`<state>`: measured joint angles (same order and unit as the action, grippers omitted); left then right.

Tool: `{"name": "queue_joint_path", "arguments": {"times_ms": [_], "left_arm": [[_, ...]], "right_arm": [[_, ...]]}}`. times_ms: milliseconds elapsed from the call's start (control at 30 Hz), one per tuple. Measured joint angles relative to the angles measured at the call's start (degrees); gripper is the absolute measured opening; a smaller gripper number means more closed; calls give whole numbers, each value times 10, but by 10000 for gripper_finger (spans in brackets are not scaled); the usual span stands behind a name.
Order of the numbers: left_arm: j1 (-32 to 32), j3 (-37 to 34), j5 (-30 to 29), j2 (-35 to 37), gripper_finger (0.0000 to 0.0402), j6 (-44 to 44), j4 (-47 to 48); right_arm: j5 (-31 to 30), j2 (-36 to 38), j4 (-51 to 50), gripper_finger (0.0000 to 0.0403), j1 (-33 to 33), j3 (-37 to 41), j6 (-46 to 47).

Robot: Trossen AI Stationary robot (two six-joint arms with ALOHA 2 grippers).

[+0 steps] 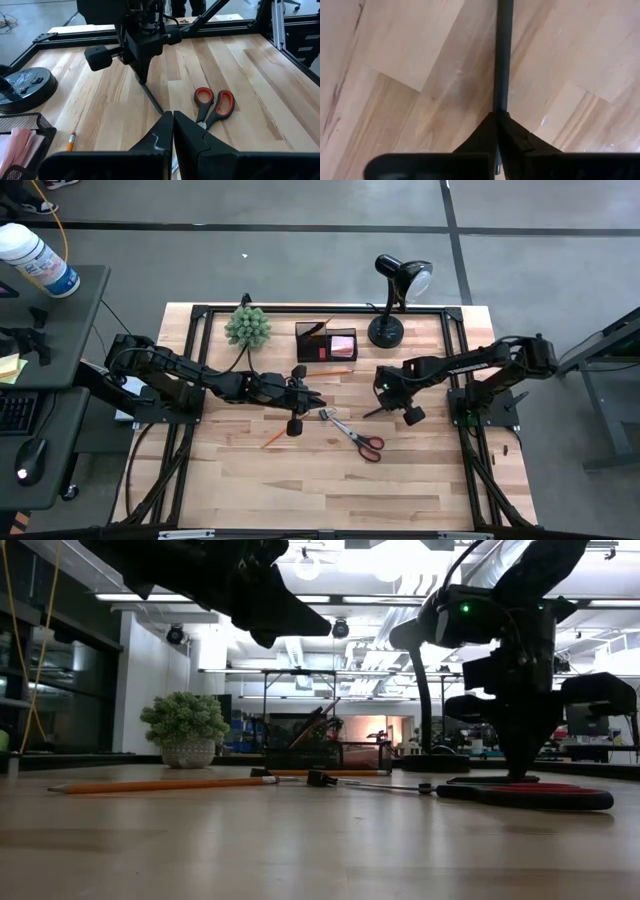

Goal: Pick and place office supplies into organizer
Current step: Put the black pen into the black desk organizer

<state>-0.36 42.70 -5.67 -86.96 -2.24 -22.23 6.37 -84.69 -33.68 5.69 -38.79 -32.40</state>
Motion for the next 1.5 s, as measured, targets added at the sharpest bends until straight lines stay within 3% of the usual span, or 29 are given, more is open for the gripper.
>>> {"name": "queue_joint_path", "arguments": {"times_ms": [233,633,1167,1500], "left_arm": [[0,0,0,0,3,0,-2],[0,0,-15,0,3,0,-3],[0,0,-15,0,3,-1,-3],[0,0,-25,0,3,-7,-3]], "right_arm": [[15,-17,-2,1,-2,1,8],[-42,-20,-47,0,1,-72,1],[-42,-50,-60,1,79,-90,-182],[-55,-62,-51,93,82,-90,-191]]}}
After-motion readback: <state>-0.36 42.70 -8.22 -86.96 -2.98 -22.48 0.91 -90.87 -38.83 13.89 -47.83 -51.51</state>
